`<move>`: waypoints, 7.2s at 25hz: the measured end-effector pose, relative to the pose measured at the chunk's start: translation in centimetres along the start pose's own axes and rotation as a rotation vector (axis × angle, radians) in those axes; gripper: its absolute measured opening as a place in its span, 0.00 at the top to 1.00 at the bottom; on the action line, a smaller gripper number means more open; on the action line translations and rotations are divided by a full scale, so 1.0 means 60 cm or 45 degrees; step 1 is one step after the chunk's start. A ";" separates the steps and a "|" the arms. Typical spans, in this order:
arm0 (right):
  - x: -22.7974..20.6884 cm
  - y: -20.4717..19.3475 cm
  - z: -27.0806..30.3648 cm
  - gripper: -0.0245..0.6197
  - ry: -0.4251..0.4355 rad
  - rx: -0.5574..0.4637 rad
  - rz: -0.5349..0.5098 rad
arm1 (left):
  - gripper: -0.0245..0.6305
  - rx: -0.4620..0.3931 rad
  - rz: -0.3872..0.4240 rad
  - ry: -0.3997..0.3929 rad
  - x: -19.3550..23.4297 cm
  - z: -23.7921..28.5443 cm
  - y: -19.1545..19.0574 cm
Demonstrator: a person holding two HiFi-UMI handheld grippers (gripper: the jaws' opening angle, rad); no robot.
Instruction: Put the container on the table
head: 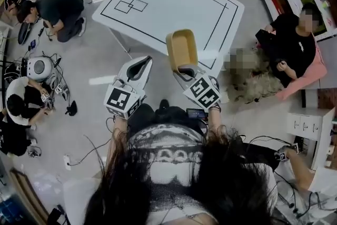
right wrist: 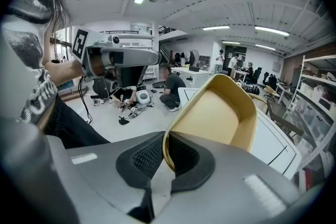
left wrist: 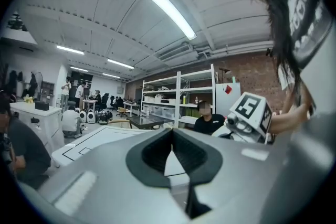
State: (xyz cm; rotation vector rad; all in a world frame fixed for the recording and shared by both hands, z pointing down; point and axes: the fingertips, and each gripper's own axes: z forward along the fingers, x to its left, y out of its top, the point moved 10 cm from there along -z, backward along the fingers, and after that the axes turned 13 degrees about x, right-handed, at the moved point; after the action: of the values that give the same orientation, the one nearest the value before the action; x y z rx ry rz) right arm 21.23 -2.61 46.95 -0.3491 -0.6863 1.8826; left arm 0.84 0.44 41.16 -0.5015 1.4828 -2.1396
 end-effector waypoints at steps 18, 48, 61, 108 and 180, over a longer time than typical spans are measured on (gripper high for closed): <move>-0.105 0.084 0.106 0.93 0.080 0.052 -0.073 | 0.96 0.017 -0.026 0.057 0.132 0.072 0.015; -0.456 0.476 0.519 0.93 0.051 0.300 0.138 | 0.96 0.031 0.060 -0.148 0.639 0.195 0.098; -0.603 0.554 0.627 0.92 0.011 0.543 0.031 | 0.96 0.066 0.032 -0.182 0.692 0.209 0.084; -0.253 0.251 0.206 0.82 -0.146 -0.172 0.425 | 0.96 0.087 0.096 -0.138 0.389 0.167 0.088; 0.350 0.288 0.120 0.96 -0.317 -0.367 0.339 | 0.96 0.047 0.200 -0.213 0.237 -0.336 -0.115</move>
State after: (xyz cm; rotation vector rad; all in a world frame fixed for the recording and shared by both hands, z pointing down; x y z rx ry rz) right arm -3.93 9.51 43.70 -0.4086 -1.1321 2.1032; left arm -23.10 9.58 41.04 -0.5193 1.3422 -1.9500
